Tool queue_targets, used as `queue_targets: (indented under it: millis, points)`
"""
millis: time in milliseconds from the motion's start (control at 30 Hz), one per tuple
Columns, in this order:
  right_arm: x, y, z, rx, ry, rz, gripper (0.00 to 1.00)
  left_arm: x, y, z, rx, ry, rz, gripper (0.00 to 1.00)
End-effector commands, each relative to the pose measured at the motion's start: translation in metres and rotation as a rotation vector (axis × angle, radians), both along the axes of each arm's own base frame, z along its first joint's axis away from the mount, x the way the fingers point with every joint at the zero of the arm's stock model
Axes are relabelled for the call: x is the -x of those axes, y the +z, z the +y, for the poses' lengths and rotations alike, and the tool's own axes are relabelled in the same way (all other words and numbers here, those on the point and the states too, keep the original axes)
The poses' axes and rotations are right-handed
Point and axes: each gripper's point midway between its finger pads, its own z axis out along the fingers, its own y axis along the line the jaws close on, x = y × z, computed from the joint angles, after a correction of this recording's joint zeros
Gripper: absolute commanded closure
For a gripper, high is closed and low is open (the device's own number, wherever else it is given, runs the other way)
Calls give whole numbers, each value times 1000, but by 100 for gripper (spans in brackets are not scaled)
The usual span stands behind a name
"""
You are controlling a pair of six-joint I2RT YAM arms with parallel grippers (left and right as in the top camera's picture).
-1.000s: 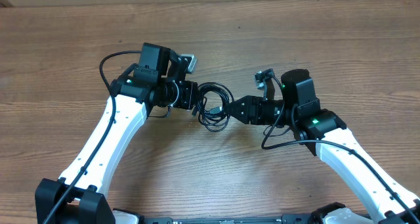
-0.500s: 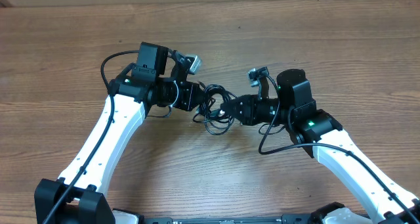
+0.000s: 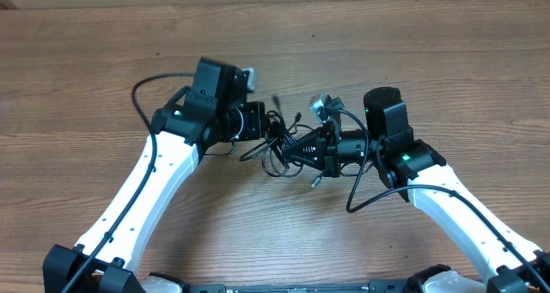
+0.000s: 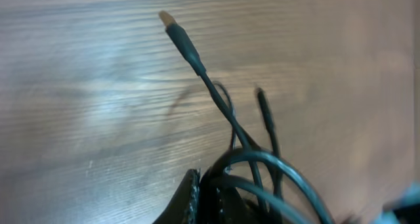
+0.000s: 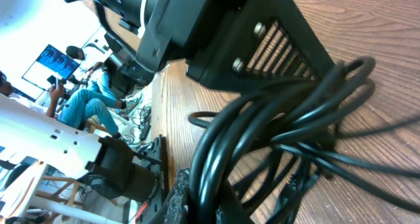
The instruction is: Untangle cables
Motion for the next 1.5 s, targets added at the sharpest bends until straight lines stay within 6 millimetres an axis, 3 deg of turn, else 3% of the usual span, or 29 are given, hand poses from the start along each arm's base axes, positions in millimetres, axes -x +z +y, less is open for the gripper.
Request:
queue_targets:
  millis: [0, 167, 400, 567, 700, 767, 867, 900, 1067, 1167, 1300, 1367, 1467]
  points:
    - [60, 39, 6, -171, 300, 14, 96, -57, -5, 101, -103, 714, -16, 96]
    - [48, 17, 5, -72, 191, 75, 96, -63, 2, 85, 16, 670, 6, 96]
    - [12, -52, -20, 268, -193, 270, 96, -46, 19, 31, 167, 203, -19, 96]
    - [-29, -93, -71, 491, -671, 415, 96, -12, 41, -9, 287, -250, -135, 96]
    - [-44, -110, -117, 594, -1021, 496, 85, -12, 37, -6, 264, -232, -121, 96]
    - [-43, -112, -122, 607, -1053, 506, 79, -19, 28, 5, 211, -133, -87, 96]
    - [-43, -112, -122, 607, -1052, 507, 68, -30, 4, 38, 70, 121, 5, 96]
    - [-43, -112, -122, 607, -1052, 507, 56, -29, -4, 50, 28, 207, 44, 96]
    - [-43, -109, -114, 570, -1025, 529, 44, -19, -14, 55, 10, 289, 129, 96]
    - [-41, -101, -93, 490, -929, 560, 41, -18, -13, 49, -9, 221, 97, 96]
    - [-37, -80, -60, 366, -741, 544, 30, -5, -2, 14, 20, -107, -18, 96]
    - [-35, -58, -37, 254, -613, 534, 30, 8, 3, -7, 40, -286, -80, 96]
    - [-39, -46, -30, 182, -611, 568, 41, 17, 5, -24, 55, -352, -93, 96]
